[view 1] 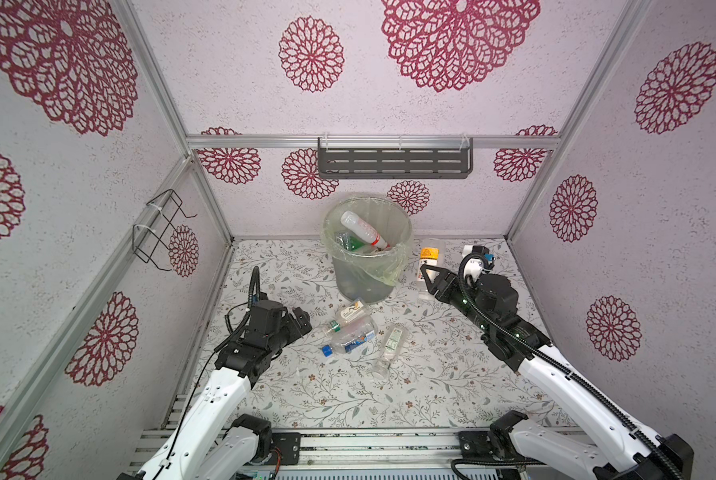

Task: Throw the plastic bottles in the bin
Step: 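Lift the yellow-labelled bottle with the right gripper toward the bin, then carry the bottle over the bin and open the right gripper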

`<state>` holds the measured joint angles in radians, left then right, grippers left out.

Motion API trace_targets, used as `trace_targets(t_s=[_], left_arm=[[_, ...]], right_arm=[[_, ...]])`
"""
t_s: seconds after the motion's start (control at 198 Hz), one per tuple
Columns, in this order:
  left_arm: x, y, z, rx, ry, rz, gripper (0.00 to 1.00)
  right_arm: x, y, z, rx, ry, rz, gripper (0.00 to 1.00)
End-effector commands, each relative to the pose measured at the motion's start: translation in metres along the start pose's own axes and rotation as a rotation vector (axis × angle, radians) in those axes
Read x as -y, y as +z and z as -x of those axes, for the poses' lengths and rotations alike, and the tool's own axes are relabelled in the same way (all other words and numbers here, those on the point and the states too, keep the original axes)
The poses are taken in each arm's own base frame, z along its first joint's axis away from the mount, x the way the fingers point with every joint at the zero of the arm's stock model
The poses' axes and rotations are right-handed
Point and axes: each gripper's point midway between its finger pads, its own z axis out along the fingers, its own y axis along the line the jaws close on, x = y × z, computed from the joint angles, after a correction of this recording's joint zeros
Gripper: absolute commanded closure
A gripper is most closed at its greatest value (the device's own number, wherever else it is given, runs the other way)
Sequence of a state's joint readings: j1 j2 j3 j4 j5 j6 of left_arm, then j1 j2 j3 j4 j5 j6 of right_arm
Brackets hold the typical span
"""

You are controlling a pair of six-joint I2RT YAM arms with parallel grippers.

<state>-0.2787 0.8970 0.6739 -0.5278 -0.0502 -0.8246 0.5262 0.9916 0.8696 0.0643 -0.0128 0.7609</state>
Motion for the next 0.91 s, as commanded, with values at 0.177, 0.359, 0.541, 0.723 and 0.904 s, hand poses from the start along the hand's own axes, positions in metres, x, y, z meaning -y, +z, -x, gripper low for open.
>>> trace_targets(t_s=[0.177,0.359,0.541,0.723,0.904], left_arm=[[-0.009,0.005,-0.009,-0.004,-0.022,-0.002,0.03],[-0.01,0.007,-0.011,-0.005,-0.031,-0.005,0.03],[-0.008,0.006,-0.009,0.001,-0.029,-0.013,0.03],[-0.003,0.006,-0.002,0.023,-0.038,-0.023,0.03],[0.013,0.0,0.015,0.031,-0.02,-0.041,0.03]], right_arm=[[-0.01,-0.019,0.011,0.068,0.039,0.068,0.45],[-0.019,-0.011,0.008,0.031,0.06,0.104,0.45],[-0.052,0.019,0.029,0.025,0.055,0.179,0.46],[-0.081,0.092,0.071,0.032,0.152,0.114,0.4],[-0.101,0.131,0.089,0.006,0.105,0.04,0.01]])
